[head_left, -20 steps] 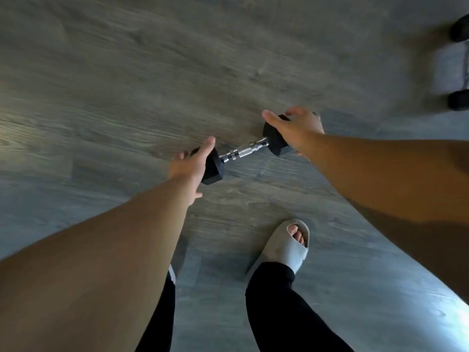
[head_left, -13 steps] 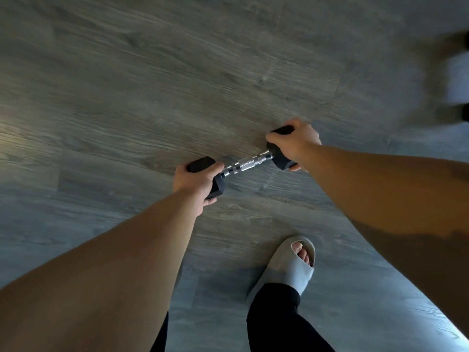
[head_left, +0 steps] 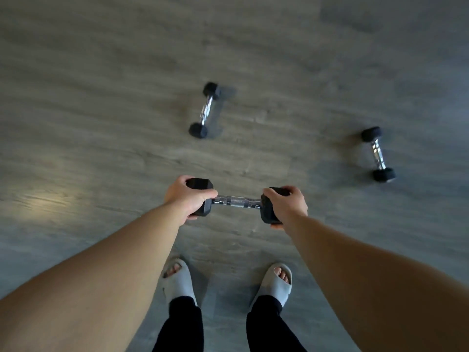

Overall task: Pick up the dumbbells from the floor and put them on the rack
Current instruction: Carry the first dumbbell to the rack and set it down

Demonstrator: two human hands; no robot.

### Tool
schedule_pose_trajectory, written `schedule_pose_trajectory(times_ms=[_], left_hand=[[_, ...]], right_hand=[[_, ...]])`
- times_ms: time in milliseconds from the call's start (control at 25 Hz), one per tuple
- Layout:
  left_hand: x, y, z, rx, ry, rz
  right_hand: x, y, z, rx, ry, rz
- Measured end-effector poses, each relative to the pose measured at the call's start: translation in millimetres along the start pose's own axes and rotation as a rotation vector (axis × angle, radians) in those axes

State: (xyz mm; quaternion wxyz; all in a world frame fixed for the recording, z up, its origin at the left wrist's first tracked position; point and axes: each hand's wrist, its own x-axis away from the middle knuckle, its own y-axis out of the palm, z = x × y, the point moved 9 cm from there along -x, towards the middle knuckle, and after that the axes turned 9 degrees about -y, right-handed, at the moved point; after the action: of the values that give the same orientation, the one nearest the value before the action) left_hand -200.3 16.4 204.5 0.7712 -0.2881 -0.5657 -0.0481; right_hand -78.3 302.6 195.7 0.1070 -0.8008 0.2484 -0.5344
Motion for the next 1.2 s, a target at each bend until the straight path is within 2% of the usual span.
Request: schedule_pose_trajectory(times_ms=[200,280,440,560,800,1000,1200], left_hand=[[178,-66,185,-0.186,0.277,-0.017],[230,-87,252,-0.228,0.408,0.043],[304,-117,380,-0.258,0.530,0.099],[332,-134,467,-0.248,0.593,0.108],[373,-130,627,-0.293,0.635,0.061],[388,-102,764,-0.361,0.674,0.069],[391,-73,928,-0.359,0.697,0.082]], right_hand=[[126,-111,-143,-0.273,-0.007,0.075],[157,-141,-195,-0.362,-0.019,0.092],[187,-203,-313,-0.462,-0.123,0.162],[178,-233,-401,-0.496,-0.184,0.179],[149,-289,-526,-0.618,-0.211,0.219],[80,-336,-625,-0.668,-0.198,0.185],[1,-393,-753,-0.741,-0.208,0.148]])
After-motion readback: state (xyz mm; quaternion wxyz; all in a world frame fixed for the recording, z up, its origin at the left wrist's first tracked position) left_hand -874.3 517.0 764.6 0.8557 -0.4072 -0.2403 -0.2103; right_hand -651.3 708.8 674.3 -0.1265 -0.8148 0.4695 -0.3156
